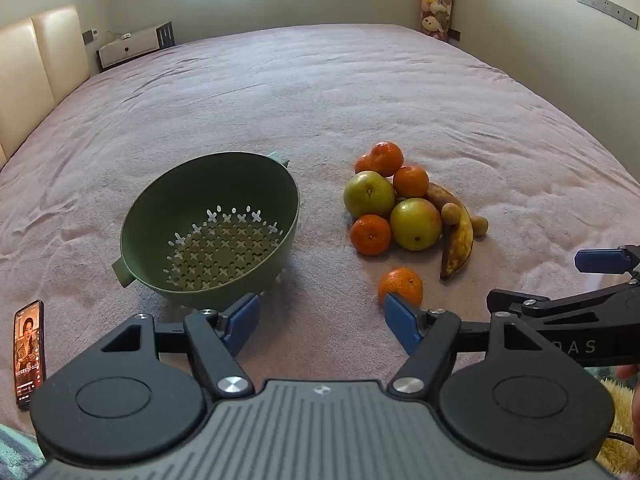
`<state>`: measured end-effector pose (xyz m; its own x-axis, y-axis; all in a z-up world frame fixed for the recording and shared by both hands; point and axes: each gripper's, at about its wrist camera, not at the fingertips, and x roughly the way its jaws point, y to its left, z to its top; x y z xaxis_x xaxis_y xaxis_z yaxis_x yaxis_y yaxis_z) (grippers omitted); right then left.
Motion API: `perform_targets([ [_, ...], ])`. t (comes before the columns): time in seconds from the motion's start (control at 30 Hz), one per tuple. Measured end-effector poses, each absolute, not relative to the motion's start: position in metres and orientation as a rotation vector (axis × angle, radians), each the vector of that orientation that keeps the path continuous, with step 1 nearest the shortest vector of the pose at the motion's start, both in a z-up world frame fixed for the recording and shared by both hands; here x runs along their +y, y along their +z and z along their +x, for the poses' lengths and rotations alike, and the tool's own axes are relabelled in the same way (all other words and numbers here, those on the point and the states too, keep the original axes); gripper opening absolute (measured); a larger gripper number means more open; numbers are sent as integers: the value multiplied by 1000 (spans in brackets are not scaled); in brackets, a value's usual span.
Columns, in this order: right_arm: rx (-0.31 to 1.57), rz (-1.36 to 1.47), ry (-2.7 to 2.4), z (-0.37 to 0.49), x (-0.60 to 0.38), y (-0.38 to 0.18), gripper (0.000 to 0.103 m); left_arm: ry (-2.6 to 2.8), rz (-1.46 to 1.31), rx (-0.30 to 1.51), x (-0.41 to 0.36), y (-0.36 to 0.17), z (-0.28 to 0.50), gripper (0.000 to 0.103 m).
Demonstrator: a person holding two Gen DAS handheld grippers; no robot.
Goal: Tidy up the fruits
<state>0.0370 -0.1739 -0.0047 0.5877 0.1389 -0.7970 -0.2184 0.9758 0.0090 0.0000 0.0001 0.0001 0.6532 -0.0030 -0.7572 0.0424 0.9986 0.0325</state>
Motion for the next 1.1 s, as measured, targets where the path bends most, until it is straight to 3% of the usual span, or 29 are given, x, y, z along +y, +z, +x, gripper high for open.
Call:
perform_targets([
  [1.1, 920, -92, 214, 38, -174, -7, 99, -38, 33, 865, -1, -3, 0, 79],
])
